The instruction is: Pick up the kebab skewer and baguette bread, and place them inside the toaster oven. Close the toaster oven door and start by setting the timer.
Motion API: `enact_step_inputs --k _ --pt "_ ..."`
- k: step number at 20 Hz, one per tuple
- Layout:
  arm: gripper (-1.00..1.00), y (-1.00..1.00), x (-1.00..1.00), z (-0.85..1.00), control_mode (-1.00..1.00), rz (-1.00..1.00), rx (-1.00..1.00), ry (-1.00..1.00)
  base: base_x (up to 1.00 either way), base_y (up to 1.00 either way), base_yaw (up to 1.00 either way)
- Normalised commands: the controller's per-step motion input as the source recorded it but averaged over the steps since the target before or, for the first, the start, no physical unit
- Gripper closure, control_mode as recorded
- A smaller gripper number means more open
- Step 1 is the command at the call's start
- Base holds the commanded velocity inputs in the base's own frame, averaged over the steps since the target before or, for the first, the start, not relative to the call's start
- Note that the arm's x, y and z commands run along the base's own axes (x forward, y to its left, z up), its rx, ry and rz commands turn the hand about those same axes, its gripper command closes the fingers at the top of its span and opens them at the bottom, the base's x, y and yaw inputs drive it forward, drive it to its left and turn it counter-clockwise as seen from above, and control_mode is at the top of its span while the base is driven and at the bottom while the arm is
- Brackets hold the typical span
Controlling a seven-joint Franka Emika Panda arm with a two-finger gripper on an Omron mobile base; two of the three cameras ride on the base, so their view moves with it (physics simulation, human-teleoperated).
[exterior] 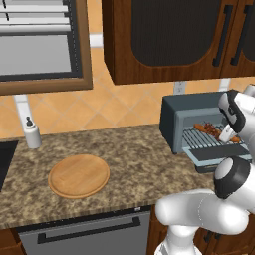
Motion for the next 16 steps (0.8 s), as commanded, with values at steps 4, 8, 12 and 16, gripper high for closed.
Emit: enact_step_inputs --k 4,8,12,16 --pt "1.00 0.10 0.00 -0.16 -1.00 -0.06 -0.02 -0.10 0.00 0.00 0.00" --pt "1.00 0.12 0.05 -0.10 -1.00 0.00 -0.07 -0.04 0.00 0.00 0.00" --pt "1.00 0.02 0.13 -0.16 -1.00 0.00 -0.08 0.00 0.00 0.00 0.00" --pt "1.00 0.00 0.22 -0.14 -1.00 0.00 -0.04 0.00 0.00 0.00 0.00"
